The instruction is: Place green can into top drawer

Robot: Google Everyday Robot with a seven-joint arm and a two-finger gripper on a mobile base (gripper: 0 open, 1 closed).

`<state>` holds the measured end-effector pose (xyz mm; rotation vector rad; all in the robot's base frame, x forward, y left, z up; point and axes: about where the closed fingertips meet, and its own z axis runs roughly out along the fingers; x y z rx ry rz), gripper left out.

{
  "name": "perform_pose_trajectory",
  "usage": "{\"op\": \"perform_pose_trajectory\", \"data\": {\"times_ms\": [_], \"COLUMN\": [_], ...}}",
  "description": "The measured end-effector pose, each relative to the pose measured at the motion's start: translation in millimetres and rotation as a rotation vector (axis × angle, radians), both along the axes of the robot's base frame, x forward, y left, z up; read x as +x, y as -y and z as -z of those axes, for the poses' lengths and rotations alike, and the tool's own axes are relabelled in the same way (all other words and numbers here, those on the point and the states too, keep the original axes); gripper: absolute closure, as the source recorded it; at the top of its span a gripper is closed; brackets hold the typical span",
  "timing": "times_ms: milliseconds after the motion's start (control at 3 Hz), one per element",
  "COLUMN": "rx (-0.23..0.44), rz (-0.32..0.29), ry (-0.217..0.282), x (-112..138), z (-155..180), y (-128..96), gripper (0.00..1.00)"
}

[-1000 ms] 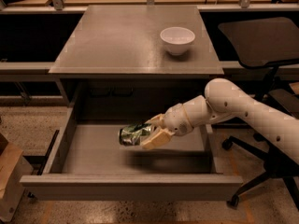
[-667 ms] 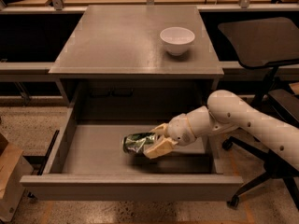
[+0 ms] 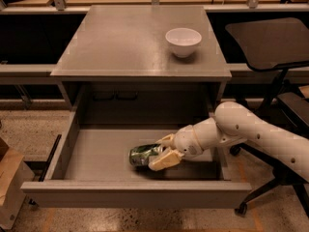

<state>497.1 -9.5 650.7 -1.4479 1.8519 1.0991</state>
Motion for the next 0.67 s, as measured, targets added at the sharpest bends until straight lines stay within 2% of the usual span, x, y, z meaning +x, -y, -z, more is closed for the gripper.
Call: {"op": "perform_pose_trajectory", "data": {"times_ms": [333, 667], "rx": [0.001, 0.001], "rz": [-0.005, -0.005], "ry": [-0.001, -0.001], "x": [-0.5, -0.5], "z": [0.2, 0.2], "y": [-1.7, -1.8], "gripper": [0.00, 0.00]}}
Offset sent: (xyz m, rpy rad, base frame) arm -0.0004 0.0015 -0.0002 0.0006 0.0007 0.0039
